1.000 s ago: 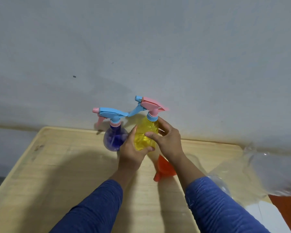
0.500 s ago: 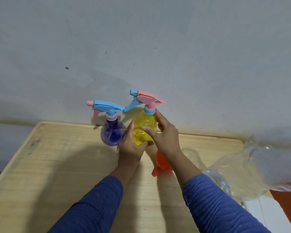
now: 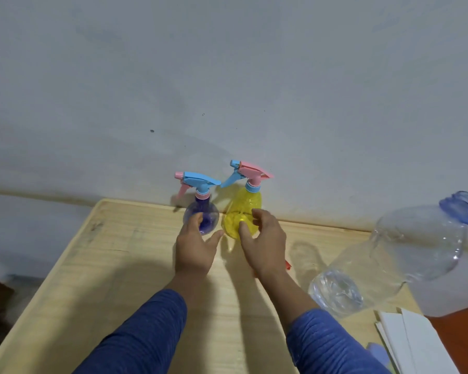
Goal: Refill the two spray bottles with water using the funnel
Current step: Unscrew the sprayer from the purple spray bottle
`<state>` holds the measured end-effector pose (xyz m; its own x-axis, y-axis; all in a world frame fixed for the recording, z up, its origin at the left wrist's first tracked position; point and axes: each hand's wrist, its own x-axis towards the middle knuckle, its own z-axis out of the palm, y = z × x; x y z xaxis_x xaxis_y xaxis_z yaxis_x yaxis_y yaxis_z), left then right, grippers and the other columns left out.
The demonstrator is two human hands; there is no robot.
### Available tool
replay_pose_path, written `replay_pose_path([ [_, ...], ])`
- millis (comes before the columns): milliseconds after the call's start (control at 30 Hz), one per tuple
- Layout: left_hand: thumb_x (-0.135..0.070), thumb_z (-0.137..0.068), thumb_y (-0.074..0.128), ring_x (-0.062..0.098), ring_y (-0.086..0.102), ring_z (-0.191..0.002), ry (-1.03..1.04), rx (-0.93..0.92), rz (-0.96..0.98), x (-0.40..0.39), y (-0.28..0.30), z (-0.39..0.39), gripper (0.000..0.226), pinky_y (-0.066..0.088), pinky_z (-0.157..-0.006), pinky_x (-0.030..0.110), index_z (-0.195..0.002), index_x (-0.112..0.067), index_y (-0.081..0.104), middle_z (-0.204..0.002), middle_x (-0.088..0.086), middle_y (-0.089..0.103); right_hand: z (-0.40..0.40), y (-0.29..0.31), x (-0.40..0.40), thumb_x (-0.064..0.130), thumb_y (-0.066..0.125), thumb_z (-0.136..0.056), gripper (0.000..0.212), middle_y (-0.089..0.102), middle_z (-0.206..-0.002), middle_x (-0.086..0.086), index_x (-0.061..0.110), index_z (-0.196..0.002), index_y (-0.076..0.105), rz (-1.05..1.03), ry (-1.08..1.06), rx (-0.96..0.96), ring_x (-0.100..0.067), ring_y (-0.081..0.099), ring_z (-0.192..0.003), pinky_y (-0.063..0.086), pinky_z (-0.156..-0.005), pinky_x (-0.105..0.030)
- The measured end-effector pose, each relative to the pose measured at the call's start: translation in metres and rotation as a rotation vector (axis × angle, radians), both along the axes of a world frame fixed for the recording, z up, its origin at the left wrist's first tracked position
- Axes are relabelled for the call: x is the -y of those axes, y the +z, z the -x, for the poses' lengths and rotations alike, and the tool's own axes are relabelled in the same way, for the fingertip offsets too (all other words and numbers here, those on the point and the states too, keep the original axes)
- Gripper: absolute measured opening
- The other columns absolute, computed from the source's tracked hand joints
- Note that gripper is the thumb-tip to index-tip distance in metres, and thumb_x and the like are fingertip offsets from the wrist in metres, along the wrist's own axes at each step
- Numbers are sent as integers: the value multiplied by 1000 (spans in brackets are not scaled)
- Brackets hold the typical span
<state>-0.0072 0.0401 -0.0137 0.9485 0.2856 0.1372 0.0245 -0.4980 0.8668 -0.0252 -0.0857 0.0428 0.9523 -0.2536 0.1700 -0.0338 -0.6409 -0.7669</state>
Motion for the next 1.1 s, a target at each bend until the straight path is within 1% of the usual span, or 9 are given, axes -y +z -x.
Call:
replay_pose_path([
  [100,-27,-74,78,17,55,-109,-8,58,-33,-21,4,1,62,35,-88,18,-127,-10,51,-120,6,60,2,-1,-24,23,66,-85,43,61,-121,-1,13,-126,56,-20,138,-9,-13,56,-110,35,-91,-10],
  [200,-20,-76,76,9,49,-107,-49,70,-73,-36,3,-4,60,27,-85,9,-129,-8,51,-123,6,58,-8,1,-41,11,65,-85,44,55,-107,7,14,-127,55,-59,269,-8,5,46,-93,24,-77,10],
  [300,-20,-75,77,14,48,-121,-80,42,-64,-45,-7,-14,68,25,-92,7,-135,-9,46,-133,4,53,-25,-11,-50,0,62,-83,41,58,-104,-2,10,-122,57,-106,314,5,17,46,-78,27,-69,10],
  [433,-20,-73,78,-2,41,-113,-121,18,2,-49,-18,-28,72,21,-84,-9,-137,-14,44,-125,-17,44,-50,-34,-57,6,63,-84,49,53,-108,8,15,-131,50,-94,273,-2,14,49,-83,27,-75,9],
  [567,-34,-68,64,4,46,-124,-174,-34,36,-50,-29,-43,79,30,-94,3,-142,-20,39,-139,-7,49,-70,-57,-63,19,64,-84,50,61,-119,1,21,-132,50,-57,272,-12,-9,56,-102,36,-84,-9],
  [700,-34,-66,64,-1,50,-111,-154,-28,60,-50,-32,-48,76,29,-84,-7,-138,-18,45,-124,-12,54,-76,-65,-65,18,65,-83,44,63,-112,-2,17,-126,56,-61,257,36,-11,55,-98,32,-79,-7],
  [900,-43,-65,61,8,59,-107,-155,7,49,-53,-30,-37,74,47,-91,20,-134,-21,49,-123,-7,61,-70,-64,-67,20,65,-84,43,64,-116,-2,15,-126,57,-48,256,48,-11,56,-101,31,-80,-4],
  [1000,-31,-70,69,8,60,-105,-138,45,38,-56,-22,-22,65,45,-87,16,-131,-19,51,-121,-6,62,-55,-53,-70,18,66,-83,41,64,-113,0,16,-123,59,-65,254,66,-8,54,-97,29,-77,4],
  [1100,-31,-69,69,6,58,-109,-133,11,110,-57,-9,-2,67,43,-88,14,-133,-21,50,-122,-10,60,-34,-41,-71,17,66,-83,39,65,-111,0,15,-121,59,-68,252,81,-11,55,-98,30,-76,2],
])
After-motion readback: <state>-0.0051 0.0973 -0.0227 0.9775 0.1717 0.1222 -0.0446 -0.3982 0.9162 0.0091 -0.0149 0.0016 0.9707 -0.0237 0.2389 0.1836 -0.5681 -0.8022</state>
